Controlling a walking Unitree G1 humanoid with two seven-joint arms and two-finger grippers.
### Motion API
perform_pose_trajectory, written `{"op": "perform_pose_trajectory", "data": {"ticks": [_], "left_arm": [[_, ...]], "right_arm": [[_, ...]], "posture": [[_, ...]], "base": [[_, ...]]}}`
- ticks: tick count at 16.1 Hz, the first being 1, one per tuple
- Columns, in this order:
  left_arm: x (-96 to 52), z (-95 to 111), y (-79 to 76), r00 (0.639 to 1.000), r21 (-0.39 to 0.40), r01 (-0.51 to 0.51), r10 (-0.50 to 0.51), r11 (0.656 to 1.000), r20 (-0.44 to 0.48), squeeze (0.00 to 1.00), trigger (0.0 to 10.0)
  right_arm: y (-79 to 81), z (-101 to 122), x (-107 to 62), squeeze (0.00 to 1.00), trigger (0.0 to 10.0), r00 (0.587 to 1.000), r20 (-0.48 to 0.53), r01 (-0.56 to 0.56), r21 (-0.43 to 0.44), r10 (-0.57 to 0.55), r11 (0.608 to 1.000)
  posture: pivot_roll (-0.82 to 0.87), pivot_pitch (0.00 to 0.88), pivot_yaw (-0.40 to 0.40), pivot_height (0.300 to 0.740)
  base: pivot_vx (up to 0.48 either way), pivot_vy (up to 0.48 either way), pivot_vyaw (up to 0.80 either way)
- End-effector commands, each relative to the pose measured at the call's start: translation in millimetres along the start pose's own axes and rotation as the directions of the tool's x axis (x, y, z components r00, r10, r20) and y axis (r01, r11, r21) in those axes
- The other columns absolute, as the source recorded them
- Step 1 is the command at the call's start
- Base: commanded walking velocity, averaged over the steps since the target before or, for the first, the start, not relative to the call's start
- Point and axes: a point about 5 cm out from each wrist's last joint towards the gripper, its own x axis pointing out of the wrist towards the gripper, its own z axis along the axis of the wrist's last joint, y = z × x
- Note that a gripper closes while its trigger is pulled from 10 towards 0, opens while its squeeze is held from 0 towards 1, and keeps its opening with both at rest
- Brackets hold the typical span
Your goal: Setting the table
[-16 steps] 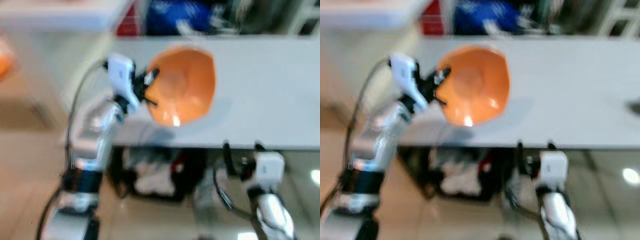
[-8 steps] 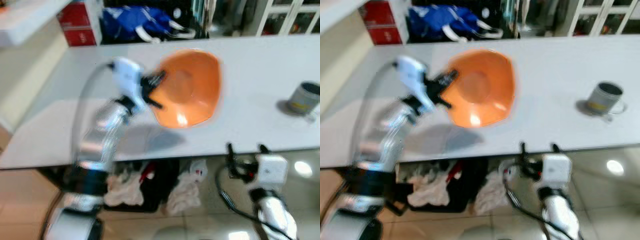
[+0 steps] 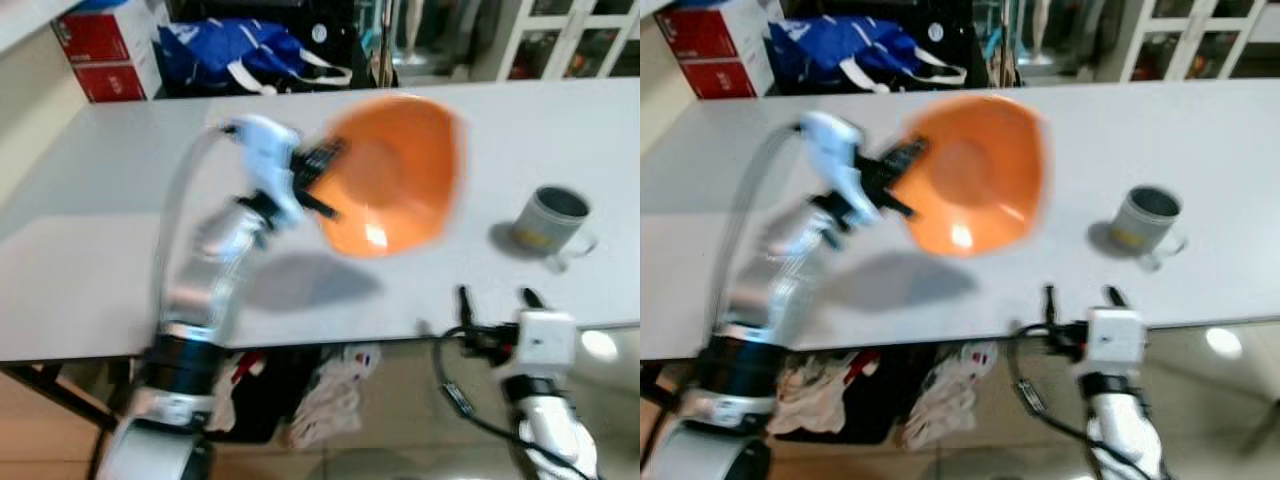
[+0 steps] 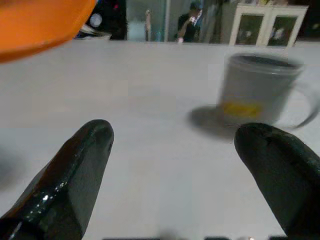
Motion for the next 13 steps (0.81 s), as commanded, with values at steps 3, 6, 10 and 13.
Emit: {"op": "perform_pose_trajectory", "data": {"ticks": [3,6,10,13], "left_arm": [[-4.5,17,14.5,0.997,0.027,-0.047,0.045,0.999,0.06,0.0,0.0],[-1.4,23,22.2,0.995,0.045,-0.087,0.084,0.995,0.061,0.0,0.0],[7.6,39,35.9,0.987,-0.015,-0.132,0.133,0.991,0.085,0.0,0.0],[21.2,29,44.3,0.984,-0.151,-0.179,0.176,0.972,-0.031,0.0,0.0]], "right_arm": [[7.2,0,0.8,0.0,10.0,1.0,-0.003,-0.023,0.003,0.023,1.0],[6.9,-1,-0.6,0.0,10.0,1.0,-0.009,-0.025,0.001,0.025,1.0],[5.8,-2,-2.4,0.0,10.0,1.0,-0.014,-0.028,-0.005,0.028,1.0],[5.0,-3,-4.1,0.0,10.0,0.999,-0.017,-0.032,-0.007,0.032,0.999]], "posture": [[-0.13,0.0,0.048,0.74],[-0.13,0.007,0.046,0.74],[-0.13,0.005,0.044,0.74],[-0.14,0.002,0.041,0.74]], "base": [[0.306,-0.359,0.0],[0.146,0.0,0.0],[0.0,0.0,0.0],[0.0,0.0,0.0]]}}
